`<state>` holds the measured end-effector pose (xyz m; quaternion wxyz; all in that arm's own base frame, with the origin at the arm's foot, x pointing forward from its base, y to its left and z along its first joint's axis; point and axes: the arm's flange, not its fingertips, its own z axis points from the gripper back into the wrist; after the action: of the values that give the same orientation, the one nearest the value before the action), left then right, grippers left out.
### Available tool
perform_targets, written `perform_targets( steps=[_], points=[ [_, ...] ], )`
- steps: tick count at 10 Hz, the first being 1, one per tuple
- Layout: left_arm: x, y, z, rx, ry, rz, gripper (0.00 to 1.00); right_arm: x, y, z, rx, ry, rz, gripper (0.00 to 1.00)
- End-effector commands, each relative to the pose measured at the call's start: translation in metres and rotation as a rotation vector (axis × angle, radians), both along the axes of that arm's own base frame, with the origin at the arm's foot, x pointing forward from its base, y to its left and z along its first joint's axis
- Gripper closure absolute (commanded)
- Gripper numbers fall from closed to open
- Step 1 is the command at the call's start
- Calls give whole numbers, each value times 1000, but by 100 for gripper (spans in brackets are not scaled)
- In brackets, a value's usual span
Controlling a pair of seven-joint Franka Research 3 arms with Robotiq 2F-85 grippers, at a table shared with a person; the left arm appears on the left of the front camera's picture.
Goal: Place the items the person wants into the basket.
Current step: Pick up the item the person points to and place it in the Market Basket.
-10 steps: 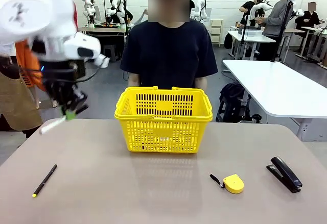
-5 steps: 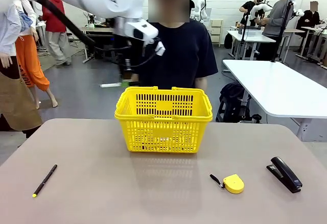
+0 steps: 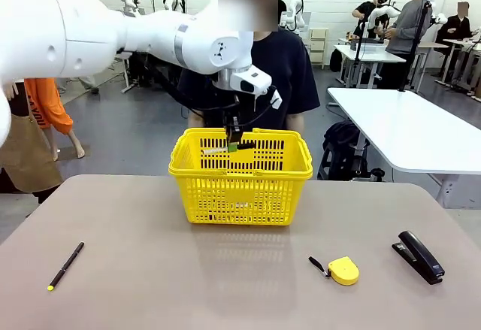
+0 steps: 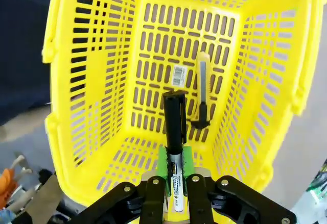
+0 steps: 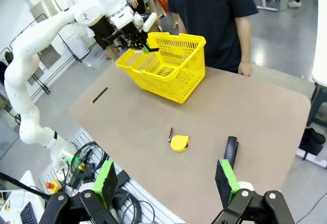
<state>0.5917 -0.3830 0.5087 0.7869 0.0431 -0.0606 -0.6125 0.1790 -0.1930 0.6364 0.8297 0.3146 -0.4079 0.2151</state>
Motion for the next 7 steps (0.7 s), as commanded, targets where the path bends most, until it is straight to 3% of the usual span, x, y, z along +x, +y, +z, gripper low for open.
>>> perform_targets(
  steps=[1,5,6,7],
  points=[
    [-1,1,-13,-35,23,35,88,2,1,-1,12,-17,18,0],
    [1,-1,-44,7,66,16,88,2,1,-1,12,-17,18,0],
    [2,0,-44,14,66,18,81,2,1,-1,12,-17,18,0],
    [1,0,-43,17,64,15,28,2,1,-1,12,-17,18,0]
  ],
)
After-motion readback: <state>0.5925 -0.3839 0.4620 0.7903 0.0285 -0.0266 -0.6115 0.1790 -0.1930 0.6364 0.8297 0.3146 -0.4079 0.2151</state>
